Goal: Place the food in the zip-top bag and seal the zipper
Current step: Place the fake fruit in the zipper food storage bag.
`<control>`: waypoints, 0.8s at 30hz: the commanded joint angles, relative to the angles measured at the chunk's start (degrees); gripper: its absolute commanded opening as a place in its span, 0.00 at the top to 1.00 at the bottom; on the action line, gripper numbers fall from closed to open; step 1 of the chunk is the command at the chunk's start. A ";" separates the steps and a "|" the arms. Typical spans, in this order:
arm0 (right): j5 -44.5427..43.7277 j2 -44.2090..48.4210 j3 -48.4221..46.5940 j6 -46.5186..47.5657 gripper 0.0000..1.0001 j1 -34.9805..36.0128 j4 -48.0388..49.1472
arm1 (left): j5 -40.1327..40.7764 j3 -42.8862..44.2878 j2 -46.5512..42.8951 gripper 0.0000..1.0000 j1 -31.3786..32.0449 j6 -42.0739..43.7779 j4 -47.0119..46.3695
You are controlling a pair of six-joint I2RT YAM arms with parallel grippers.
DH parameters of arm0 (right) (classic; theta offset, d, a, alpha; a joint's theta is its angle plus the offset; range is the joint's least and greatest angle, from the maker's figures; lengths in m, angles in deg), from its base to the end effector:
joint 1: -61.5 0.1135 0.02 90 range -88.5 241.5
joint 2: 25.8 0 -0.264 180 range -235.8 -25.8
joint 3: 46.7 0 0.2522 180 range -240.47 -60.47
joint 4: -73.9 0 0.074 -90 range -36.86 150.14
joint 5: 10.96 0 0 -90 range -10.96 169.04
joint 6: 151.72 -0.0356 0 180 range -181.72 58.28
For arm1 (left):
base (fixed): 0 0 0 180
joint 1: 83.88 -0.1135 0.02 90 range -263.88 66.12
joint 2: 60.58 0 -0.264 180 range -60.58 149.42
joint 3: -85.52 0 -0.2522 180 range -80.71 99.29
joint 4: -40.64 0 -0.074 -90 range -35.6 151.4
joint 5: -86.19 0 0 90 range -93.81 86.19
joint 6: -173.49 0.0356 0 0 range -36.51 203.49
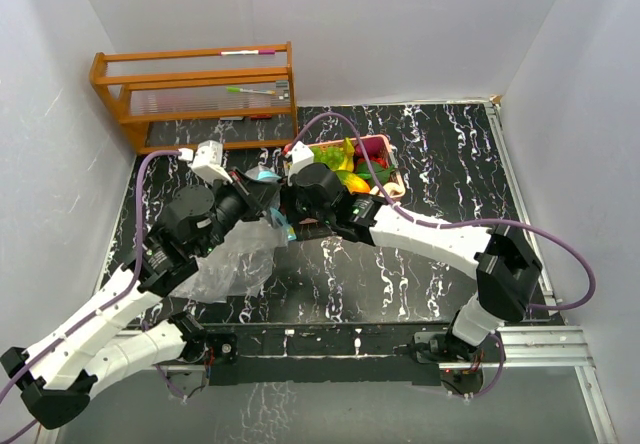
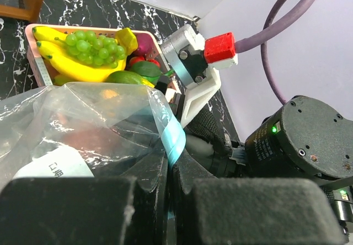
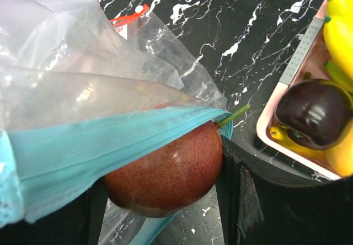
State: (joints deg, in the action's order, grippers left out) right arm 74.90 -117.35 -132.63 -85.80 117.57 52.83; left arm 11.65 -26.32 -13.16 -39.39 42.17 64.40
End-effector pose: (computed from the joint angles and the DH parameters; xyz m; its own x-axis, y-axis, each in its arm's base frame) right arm 0.2120 0.3105 0.3035 -0.5519 -0.0913 -0.8289 -0.6204 0.7092 0.3349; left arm 0.1389 -0.1231 0.3915 -0.3488 -0.5494 -0.7593 0.3398 0.6809 -0.6488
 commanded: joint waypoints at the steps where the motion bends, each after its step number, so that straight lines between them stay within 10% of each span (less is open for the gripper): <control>1: 2.42 5.50 -2.96 2.68 0.29 1.48 8.89 | 10.53 -3.27 2.27 1.00 -2.48 1.12 6.14; 5: -3.01 6.77 -3.51 2.48 0.04 1.31 5.18 | 14.20 -3.74 2.83 1.00 -2.48 -0.03 8.32; 24: -13.55 5.01 -13.22 9.81 0.02 -1.89 -19.58 | 18.33 -21.02 8.56 1.00 -2.57 -12.35 4.83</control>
State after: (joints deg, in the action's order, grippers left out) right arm 60.93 -120.17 -136.28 -77.71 115.59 29.46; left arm 13.16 -40.88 -9.93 -39.02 28.40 52.31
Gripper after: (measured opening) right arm 0.984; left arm 0.007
